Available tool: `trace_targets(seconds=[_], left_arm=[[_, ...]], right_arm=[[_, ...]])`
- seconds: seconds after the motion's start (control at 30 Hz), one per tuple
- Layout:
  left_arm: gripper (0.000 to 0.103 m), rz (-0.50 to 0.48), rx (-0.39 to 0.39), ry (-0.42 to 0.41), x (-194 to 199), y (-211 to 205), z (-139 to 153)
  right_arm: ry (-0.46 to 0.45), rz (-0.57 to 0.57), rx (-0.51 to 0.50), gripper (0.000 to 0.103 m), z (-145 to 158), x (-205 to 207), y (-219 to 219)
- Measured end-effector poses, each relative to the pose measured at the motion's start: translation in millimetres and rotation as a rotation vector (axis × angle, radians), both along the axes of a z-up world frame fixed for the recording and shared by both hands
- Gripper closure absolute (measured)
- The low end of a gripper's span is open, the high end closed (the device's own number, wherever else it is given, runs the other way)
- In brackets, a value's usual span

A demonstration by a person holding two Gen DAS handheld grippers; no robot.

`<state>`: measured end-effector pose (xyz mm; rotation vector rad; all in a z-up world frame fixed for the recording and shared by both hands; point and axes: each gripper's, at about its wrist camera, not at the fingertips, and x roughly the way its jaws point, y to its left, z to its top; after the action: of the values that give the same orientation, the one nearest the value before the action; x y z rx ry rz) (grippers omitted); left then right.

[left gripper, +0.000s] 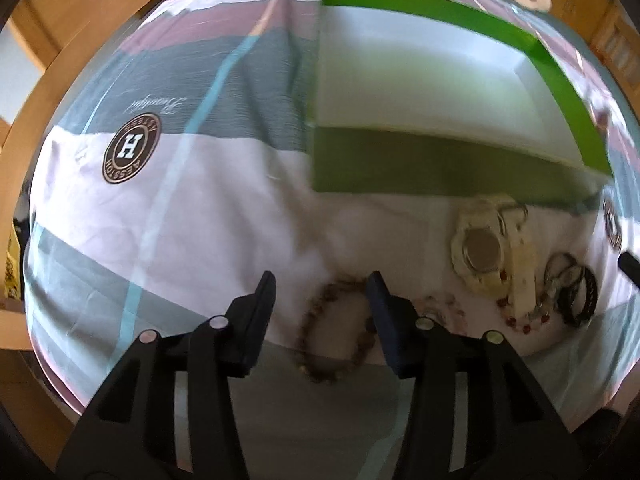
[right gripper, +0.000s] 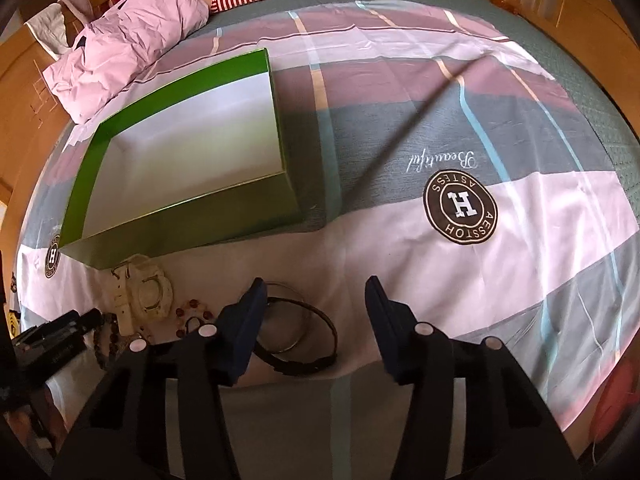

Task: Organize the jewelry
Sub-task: 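Move the right tool to the black-strap watch while the left tool moves to the cream watch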

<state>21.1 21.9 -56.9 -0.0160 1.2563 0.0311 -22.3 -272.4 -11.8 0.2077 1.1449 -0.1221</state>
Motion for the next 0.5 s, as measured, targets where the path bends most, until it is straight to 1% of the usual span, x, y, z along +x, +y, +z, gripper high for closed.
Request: trace_targets(seconds=[0.03, 0.1, 0.13, 0.17, 0.2, 0.23, 0.27, 0.3, 0.33, 0.37, 0.4, 0.47, 0.5], left_arm=[[0.054, 0.011, -0.013, -0.008, 0.2, 3.7, 1.9], [0.049, 0.016, -0.027, -0.021, -0.2, 5.8, 4.2], [0.043, 0.016, -0.035, -0.026, -0.5, 6.5, 5.5], [0.041, 0.013, -0.053, -0.035, -0.8, 5.6, 7.6], [0.041, 0.009, -0.073, -0.044, -0.8, 4.6, 9.8], [0.041, 0.002, -0.095, -0.054, -2.1, 1.9, 12.7], [0.039, -0.012, -0.116, -0.069, -2.6, -2.5, 16.0], [0.037, -0.028, -0.126, -0.081, -2.8, -7.1, 18.4], [0.034, -0.048, -0.136, -0.094, -3.6, -13.4, 21.4], [0.031, -0.060, -0.141, -0.099, -4.6, -18.8, 22.8], [0.031, -0.078, -0.149, -0.103, -4.7, -25.0, 23.6], [0.030, -0.107, -0.161, -0.100, -2.7, -36.2, 23.7], [0.029, -0.116, -0.160, -0.097, -2.8, -41.7, 23.0]], right_arm=[[0.009, 0.016, -0.006, 0.050, -1.3, -0.1, 2.8], [0.045, 0.052, -0.025, 0.051, -9.4, 1.2, 9.9], [0.073, 0.067, -0.036, 0.051, -16.2, 1.9, 14.3], [0.097, 0.075, -0.043, 0.051, -22.3, 2.7, 16.5], [0.113, 0.078, -0.051, 0.053, -27.3, 3.6, 16.4], [0.134, 0.078, -0.067, 0.057, -32.1, 3.9, 18.0], [0.159, 0.075, -0.088, 0.066, -38.8, 4.4, 18.9], [0.176, 0.073, -0.099, 0.073, -44.3, 4.8, 19.2], [0.188, 0.072, -0.100, 0.078, -49.1, 5.2, 19.4], [0.202, 0.070, -0.098, 0.087, -54.8, 5.6, 19.7], [0.206, 0.071, -0.097, 0.092, -57.8, 5.6, 20.4], [0.191, 0.077, -0.077, 0.098, -57.0, 4.9, 22.0], [0.169, 0.087, -0.046, 0.100, -54.2, 3.4, 22.7]])
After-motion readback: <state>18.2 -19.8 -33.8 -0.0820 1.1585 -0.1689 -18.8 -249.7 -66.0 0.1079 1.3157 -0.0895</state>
